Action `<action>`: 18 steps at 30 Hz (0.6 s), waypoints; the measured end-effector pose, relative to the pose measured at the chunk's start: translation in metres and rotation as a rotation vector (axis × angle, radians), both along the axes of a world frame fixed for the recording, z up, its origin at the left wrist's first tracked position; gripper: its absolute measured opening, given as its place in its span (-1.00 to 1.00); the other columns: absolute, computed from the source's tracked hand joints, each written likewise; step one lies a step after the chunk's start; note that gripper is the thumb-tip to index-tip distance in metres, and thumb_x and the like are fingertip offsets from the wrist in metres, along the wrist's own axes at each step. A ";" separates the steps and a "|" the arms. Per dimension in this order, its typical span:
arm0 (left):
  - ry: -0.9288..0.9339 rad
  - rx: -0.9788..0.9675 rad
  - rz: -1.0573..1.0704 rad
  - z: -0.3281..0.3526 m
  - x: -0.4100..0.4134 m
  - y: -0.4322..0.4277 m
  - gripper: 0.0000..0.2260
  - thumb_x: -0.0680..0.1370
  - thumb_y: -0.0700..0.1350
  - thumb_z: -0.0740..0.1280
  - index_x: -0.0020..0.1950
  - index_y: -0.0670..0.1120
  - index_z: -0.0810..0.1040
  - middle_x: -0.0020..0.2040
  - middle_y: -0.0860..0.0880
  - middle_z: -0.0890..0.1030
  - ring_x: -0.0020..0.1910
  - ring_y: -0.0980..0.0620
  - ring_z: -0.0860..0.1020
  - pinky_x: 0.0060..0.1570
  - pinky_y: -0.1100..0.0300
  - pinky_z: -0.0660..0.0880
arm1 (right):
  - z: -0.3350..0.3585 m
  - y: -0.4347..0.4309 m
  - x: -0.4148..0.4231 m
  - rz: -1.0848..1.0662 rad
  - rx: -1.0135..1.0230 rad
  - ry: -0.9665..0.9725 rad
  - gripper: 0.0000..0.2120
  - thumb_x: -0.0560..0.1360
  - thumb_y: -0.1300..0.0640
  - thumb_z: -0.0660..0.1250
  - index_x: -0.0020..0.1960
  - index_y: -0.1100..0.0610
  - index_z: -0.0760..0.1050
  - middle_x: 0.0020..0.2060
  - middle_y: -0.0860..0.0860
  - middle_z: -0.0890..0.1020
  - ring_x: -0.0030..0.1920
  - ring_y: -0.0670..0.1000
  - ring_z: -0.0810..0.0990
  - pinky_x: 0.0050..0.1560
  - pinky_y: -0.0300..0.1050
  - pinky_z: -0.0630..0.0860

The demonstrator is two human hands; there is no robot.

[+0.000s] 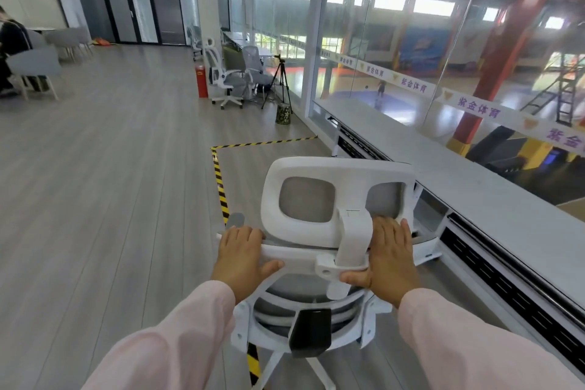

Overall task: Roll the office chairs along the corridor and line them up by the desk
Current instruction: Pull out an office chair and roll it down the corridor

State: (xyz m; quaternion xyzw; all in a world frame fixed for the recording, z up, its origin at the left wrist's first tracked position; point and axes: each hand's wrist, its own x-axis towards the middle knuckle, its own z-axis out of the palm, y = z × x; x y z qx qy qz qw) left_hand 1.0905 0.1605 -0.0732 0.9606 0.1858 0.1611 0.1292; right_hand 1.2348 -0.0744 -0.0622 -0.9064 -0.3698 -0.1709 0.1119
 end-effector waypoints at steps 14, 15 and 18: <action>-0.007 -0.009 0.072 0.003 0.262 0.165 -0.57 0.41 0.28 0.30 0.11 0.03 0.38 0.01 0.10 0.34 0.02 0.10 0.25 0.23 0.19 0.23 | -0.001 0.178 0.277 0.083 0.029 0.030 0.06 0.05 -0.56 0.19 0.37 0.06 0.17 0.17 0.00 0.41 0.28 0.06 0.26 0.46 0.01 -0.25; 0.004 -0.017 0.084 0.006 0.280 0.175 -0.57 0.42 0.28 0.30 0.12 0.03 0.37 0.01 0.10 0.34 0.02 0.10 0.25 0.22 0.19 0.23 | 0.000 0.190 0.297 0.089 0.032 0.037 0.06 0.05 -0.56 0.19 0.36 0.05 0.17 0.16 0.00 0.41 0.27 0.06 0.27 0.47 0.04 -0.22; 0.022 -0.051 0.108 0.011 0.335 0.208 -0.57 0.42 0.28 0.30 0.13 0.04 0.37 0.03 0.10 0.35 0.04 0.10 0.26 0.23 0.20 0.22 | 0.001 0.229 0.360 0.093 0.032 0.037 0.06 0.05 -0.56 0.18 0.35 0.06 0.18 0.12 0.02 0.45 0.25 0.11 0.36 0.46 0.09 -0.13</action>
